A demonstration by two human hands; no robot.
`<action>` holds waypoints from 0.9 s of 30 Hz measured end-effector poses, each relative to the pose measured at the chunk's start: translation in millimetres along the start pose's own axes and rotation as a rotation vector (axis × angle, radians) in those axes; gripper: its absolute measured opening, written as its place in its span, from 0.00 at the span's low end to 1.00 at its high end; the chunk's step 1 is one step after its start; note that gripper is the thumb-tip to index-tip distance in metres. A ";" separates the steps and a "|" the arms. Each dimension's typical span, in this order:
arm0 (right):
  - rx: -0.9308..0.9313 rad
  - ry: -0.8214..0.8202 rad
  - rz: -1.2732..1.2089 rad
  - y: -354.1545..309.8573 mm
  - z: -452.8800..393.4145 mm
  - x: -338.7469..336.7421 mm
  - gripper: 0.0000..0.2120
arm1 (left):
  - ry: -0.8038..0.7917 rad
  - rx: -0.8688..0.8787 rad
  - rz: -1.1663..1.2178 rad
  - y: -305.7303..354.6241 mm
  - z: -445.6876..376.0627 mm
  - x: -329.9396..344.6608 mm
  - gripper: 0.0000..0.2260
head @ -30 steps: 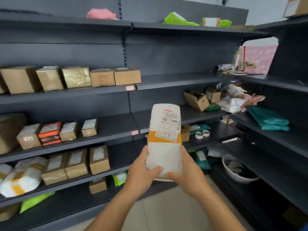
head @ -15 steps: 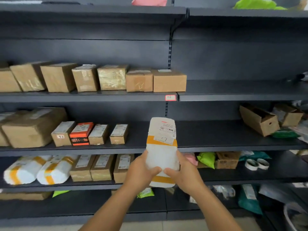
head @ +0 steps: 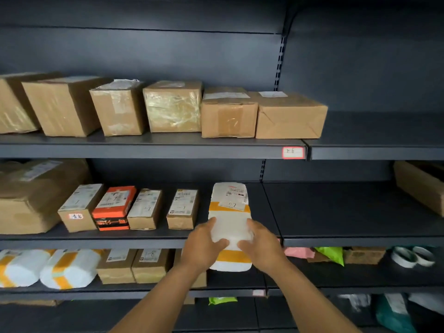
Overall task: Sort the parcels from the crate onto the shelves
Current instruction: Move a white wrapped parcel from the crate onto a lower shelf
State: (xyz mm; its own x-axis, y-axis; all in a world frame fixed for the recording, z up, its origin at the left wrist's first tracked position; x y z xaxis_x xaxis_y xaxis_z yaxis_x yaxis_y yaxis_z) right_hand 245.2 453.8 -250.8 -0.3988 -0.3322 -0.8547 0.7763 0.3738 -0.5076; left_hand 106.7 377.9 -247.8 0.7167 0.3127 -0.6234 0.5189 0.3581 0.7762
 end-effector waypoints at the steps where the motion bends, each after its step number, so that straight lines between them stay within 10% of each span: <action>1: -0.004 0.004 0.017 -4.6 -11.4 3.1 0.29 | -0.008 0.006 -0.006 -3.8 -12.6 -1.8 0.31; 27: -0.018 -0.017 0.287 -38.1 -110.6 31.9 0.39 | -0.090 0.214 -0.571 -11.0 -126.7 -12.2 0.33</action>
State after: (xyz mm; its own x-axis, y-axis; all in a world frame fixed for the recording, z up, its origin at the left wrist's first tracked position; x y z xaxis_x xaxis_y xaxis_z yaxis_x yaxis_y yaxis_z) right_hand 148.9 524.8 -270.7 -0.1557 -0.2248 -0.9619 0.8476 0.4696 -0.2470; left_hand 33.2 481.6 -260.6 0.3299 0.0447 -0.9430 0.9077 0.2593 0.3299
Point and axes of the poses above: each hand's wrist, its own z-axis away from the middle knuckle, its own x-axis out of the palm, y = z × x, the point moved 9 cm from there along -z, towards the middle knuckle, and after that the axes turned 9 degrees about z, right-handed, at the moved point
